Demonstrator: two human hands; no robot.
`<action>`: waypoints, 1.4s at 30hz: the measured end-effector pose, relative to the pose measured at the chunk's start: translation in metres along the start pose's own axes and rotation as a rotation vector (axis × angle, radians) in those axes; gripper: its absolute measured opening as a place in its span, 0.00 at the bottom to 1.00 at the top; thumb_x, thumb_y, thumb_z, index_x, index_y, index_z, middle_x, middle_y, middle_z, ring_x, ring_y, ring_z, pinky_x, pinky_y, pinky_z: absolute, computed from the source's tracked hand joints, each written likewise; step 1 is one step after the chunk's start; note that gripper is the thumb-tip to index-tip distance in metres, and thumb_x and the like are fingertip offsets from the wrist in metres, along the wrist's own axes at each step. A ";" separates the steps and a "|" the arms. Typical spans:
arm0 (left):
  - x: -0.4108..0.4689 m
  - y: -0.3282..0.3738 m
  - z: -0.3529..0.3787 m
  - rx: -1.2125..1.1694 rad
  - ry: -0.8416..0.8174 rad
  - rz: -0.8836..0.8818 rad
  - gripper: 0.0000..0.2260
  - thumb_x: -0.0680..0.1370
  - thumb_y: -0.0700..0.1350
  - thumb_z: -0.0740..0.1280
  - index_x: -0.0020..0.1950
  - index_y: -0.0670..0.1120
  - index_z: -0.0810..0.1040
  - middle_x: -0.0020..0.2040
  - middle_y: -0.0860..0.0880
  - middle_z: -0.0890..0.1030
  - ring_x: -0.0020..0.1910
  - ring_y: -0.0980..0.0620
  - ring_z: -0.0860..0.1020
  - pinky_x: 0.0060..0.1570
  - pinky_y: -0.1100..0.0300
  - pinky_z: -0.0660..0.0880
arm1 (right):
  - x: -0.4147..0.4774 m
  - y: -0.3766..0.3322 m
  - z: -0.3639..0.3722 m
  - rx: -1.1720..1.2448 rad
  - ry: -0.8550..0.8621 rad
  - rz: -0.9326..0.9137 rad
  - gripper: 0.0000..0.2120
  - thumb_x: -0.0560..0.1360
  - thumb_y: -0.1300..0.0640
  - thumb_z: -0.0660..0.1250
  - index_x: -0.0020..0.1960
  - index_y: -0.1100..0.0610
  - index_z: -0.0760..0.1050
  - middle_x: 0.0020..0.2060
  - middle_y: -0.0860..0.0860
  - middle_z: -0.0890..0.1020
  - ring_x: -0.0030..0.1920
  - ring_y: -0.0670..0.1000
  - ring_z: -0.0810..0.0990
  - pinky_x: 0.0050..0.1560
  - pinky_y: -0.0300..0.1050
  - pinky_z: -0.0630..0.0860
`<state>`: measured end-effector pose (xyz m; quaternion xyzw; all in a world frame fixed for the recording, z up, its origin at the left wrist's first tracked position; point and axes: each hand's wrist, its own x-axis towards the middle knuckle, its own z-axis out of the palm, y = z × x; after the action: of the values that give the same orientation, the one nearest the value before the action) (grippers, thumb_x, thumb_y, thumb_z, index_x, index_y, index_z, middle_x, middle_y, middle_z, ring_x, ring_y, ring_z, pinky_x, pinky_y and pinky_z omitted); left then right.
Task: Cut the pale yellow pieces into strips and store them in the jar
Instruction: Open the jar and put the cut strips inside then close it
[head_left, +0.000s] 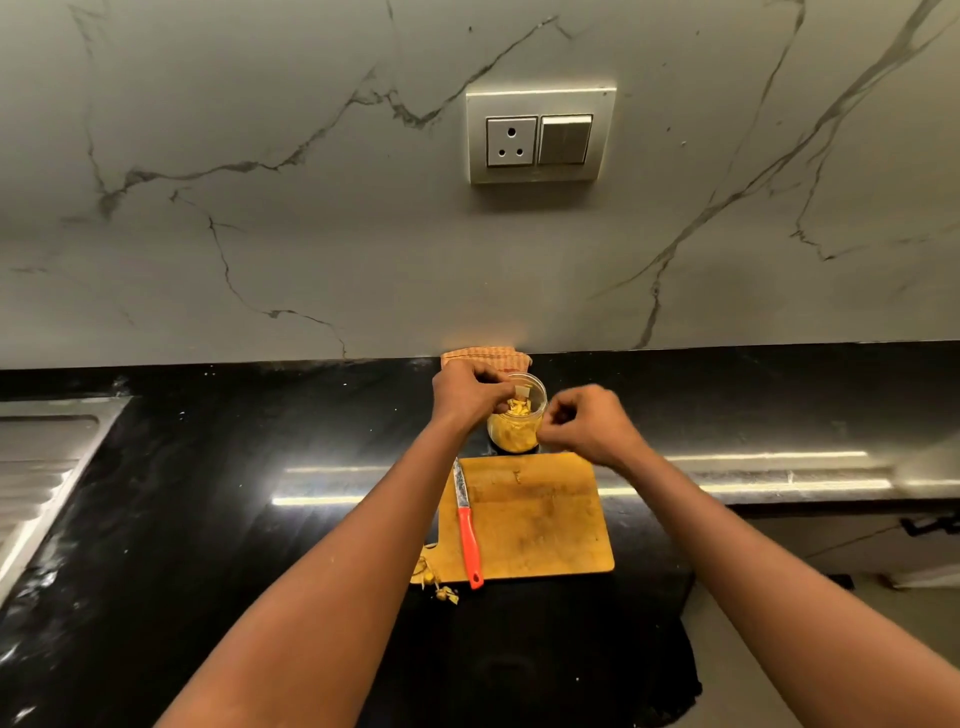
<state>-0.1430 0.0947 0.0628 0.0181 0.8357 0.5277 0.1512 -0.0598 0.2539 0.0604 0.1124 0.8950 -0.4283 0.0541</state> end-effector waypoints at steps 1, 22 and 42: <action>0.001 0.000 0.000 0.009 0.002 0.003 0.03 0.72 0.38 0.76 0.43 0.43 0.84 0.40 0.47 0.84 0.36 0.52 0.84 0.42 0.56 0.83 | 0.005 -0.005 -0.007 0.031 0.048 -0.011 0.04 0.67 0.64 0.75 0.39 0.58 0.81 0.34 0.51 0.84 0.35 0.47 0.84 0.39 0.42 0.82; 0.002 -0.003 -0.007 0.072 -0.033 0.068 0.04 0.75 0.37 0.72 0.48 0.44 0.84 0.41 0.48 0.84 0.38 0.53 0.84 0.42 0.59 0.83 | 0.048 -0.031 -0.006 -0.271 0.118 -0.151 0.05 0.75 0.61 0.70 0.50 0.57 0.82 0.43 0.51 0.83 0.43 0.47 0.80 0.47 0.42 0.80; -0.051 -0.092 0.017 0.221 0.056 -0.052 0.06 0.72 0.38 0.72 0.46 0.47 0.85 0.42 0.52 0.85 0.37 0.57 0.81 0.45 0.60 0.81 | -0.009 0.037 0.083 -0.533 -0.034 -0.153 0.14 0.77 0.53 0.66 0.61 0.55 0.78 0.54 0.54 0.78 0.52 0.52 0.77 0.53 0.45 0.75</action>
<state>-0.0774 0.0598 -0.0133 -0.0020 0.8929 0.4283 0.1386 -0.0423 0.2101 -0.0181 0.0191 0.9809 -0.1825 0.0640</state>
